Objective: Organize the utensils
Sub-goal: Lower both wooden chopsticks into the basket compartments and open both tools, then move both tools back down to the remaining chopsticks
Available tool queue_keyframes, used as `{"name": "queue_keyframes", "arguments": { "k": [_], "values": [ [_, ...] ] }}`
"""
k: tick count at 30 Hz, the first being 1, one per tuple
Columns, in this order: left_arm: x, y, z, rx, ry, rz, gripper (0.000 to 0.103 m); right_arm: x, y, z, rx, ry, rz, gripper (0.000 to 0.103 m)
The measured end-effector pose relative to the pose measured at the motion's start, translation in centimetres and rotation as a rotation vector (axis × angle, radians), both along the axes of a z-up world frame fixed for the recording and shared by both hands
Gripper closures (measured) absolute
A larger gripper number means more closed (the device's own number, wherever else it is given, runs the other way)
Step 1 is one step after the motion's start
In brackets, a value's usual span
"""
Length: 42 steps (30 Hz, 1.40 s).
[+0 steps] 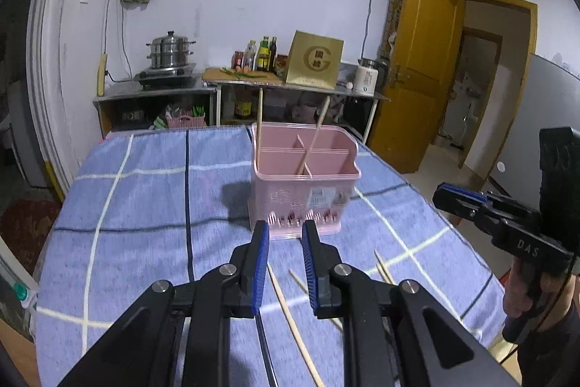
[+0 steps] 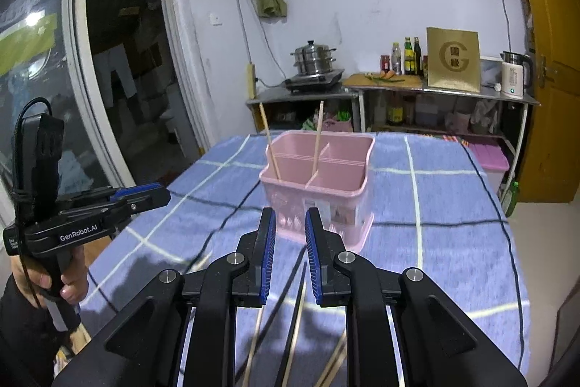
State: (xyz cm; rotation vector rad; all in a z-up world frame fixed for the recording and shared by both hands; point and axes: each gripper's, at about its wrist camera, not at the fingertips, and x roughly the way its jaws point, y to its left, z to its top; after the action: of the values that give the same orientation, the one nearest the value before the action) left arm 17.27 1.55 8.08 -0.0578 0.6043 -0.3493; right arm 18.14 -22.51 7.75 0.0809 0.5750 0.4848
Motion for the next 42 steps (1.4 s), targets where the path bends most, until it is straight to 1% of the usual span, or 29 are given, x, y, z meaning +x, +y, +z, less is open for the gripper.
{"name": "queue_keyframes", "arguments": {
  "k": [3,8,14,18,24,32,42],
  "values": [
    [-0.6,0.0,-1.3,0.013,0.027,-0.007,0.085,-0.2,0.1,-0.9,-0.006,0.025,0.012,0.086],
    [-0.1,0.0,-2.7,0.03,0.069,0.0,0.085,-0.2,0.5,-2.2,-0.034,0.054,0.021,0.086],
    [2.1,-0.3,-4.9,0.066,0.145,-0.007,0.085,1.0,1.5,-4.2,-0.079,0.111,0.032,0.086],
    [3.8,-0.5,-7.0,0.096,0.209,-0.007,0.085,2.2,2.2,-5.9,-0.099,0.163,0.046,0.086],
    [6.0,-0.6,-9.5,0.131,0.273,0.005,0.085,4.3,3.5,-8.3,-0.141,0.231,0.069,0.086],
    [8.6,-0.9,-11.9,0.144,0.335,-0.006,0.085,7.0,5.2,-10.9,-0.216,0.299,0.085,0.086],
    [10.3,-1.2,-13.2,0.165,0.373,-0.01,0.085,9.3,6.5,-12.8,-0.254,0.35,0.087,0.086]
  ]
}}
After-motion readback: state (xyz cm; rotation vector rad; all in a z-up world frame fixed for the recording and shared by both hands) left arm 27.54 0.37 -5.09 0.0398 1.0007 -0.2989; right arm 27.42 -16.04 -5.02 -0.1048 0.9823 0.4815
